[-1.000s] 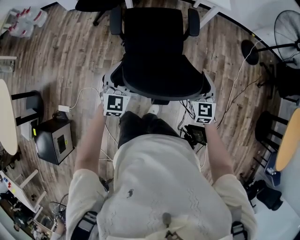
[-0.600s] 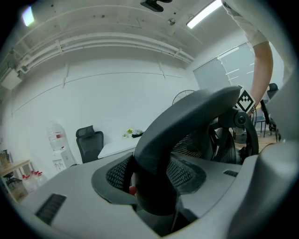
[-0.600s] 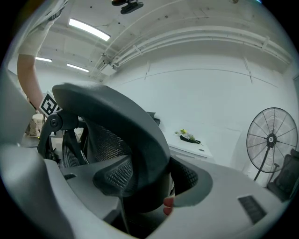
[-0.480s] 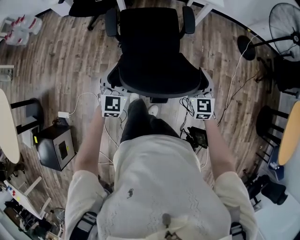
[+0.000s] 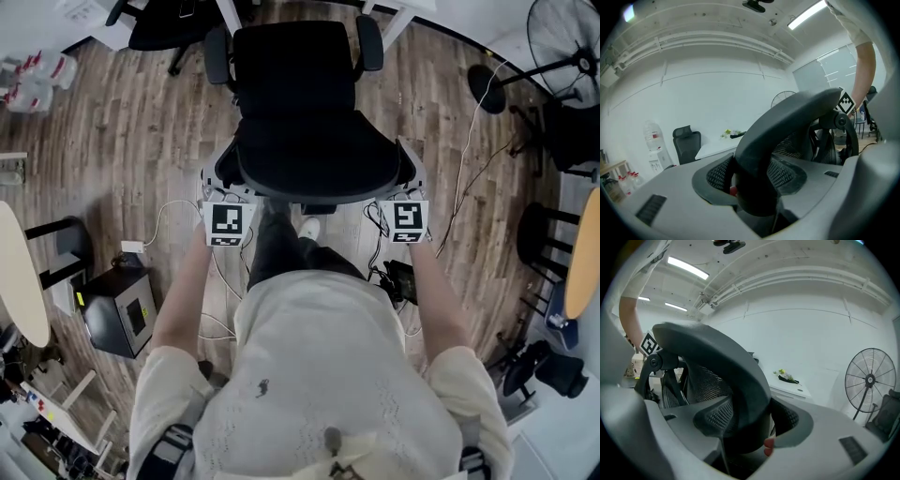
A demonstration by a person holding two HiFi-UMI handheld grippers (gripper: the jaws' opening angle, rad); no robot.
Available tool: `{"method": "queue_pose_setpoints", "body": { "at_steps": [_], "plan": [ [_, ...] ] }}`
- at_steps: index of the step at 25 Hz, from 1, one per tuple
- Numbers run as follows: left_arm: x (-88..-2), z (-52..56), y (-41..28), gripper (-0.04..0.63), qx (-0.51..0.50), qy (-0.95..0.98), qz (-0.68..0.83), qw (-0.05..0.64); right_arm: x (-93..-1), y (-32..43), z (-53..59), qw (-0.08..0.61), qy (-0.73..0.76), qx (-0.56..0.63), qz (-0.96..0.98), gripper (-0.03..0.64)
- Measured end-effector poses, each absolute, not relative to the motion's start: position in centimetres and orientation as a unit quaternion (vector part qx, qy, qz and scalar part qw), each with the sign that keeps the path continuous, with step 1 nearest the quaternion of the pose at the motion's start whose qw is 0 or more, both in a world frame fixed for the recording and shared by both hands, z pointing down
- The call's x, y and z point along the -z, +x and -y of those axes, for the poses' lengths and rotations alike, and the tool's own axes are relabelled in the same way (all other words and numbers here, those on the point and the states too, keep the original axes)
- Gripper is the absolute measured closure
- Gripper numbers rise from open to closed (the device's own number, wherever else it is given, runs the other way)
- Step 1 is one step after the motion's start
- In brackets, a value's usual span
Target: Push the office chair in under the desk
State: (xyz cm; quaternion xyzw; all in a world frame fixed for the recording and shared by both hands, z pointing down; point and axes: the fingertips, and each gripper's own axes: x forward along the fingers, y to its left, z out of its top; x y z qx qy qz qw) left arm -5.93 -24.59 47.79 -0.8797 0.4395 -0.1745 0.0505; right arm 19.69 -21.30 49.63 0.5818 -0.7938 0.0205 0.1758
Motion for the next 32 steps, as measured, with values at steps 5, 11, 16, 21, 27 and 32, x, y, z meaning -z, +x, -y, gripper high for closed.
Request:
{"method": "queue_pose_setpoints", "body": {
  "at_steps": [5, 11, 16, 21, 27, 32],
  "plan": [
    [-47.5, 25.6, -6.1, 0.377, 0.175, -0.883, -0.433, 0.052, -49.3, 19.5, 21.8, 0.175, 0.589, -0.022, 0.789, 0.354],
    [-47.6, 26.7, -7.0, 0.377, 0.172, -0.888, -0.424, 0.056, -49.4, 18.5, 22.4, 0.175, 0.599, -0.023, 0.781, 0.354],
    [-47.6, 27.9, -7.2, 0.377, 0.168, -0.892, -0.416, 0.058, -49.5, 18.2, 23.1, 0.176, 0.605, -0.027, 0.776, 0.354],
    [-47.6, 29.2, -7.4, 0.377, 0.167, -0.895, -0.409, 0.061, -49.2, 17.9, 24.2, 0.173, 0.611, -0.029, 0.772, 0.353],
    [-47.7, 30.5, -7.6, 0.377, 0.167, -0.899, -0.399, 0.063, -49.6, 17.7, 24.8, 0.176, 0.619, -0.030, 0.765, 0.354],
    [-47.5, 31.2, -8.1, 0.377, 0.166, -0.902, -0.393, 0.062, -49.5, 17.2, 25.2, 0.181, 0.623, -0.037, 0.760, 0.353]
  ]
}}
